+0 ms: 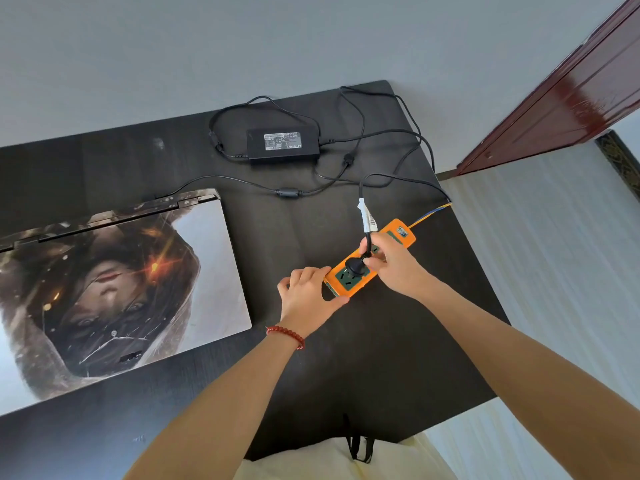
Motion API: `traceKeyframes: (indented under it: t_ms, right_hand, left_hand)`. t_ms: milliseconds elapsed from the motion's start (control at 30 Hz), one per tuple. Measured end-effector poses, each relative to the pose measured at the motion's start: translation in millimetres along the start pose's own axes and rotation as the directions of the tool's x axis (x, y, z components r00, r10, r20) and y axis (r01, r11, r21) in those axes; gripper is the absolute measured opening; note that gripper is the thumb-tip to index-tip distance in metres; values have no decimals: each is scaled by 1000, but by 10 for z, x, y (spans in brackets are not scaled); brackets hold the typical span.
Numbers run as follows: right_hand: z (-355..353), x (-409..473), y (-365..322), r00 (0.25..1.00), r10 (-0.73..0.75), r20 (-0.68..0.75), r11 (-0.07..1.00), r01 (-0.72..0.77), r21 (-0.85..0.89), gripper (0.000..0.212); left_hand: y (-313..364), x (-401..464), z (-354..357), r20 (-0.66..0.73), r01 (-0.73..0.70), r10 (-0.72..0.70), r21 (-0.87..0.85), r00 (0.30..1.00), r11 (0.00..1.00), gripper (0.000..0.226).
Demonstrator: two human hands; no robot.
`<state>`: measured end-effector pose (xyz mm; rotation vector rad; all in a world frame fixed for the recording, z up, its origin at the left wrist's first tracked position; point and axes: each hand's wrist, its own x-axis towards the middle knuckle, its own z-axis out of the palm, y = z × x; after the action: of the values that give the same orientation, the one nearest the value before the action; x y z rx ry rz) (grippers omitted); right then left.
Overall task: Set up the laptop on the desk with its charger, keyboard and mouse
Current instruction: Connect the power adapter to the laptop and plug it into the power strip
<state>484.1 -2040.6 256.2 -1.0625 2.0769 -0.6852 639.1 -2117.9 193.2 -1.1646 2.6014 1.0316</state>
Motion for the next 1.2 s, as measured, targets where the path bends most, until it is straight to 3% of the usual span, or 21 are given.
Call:
traceKeyframes:
  t_ms: [200,433,733,867,1033,1200]
  right_hand:
    - [116,-29,34,988,149,-40,987,-146,71,16]
    - [135,26,-19,990,100,-95,994,-105,-43,10]
    - [113,-13,1,1000,6,1,977,-5,-212,10]
    - [158,-31,-5,999,-28,-19,973,23,-231,9]
    - [331,-36,-35,994,20,-107,996,-30,-85,19]
    - [454,-99,-3,962,155,-227,987,-142,70,5]
  left_hand:
    - [13,38,81,-45,14,-13,22,999,1000,58]
    - [-19,40,102,-58,1,0,10,998,1000,60]
    - [-48,72,89,-34,-13,14,35,999,999,61]
    - [-65,86,89,-38,-20,21,31,999,999,60]
    - [-67,84,96,-45,-20,21,12,999,1000,59]
    - [-76,69,90,-66,-25,24,-6,998,1000,58]
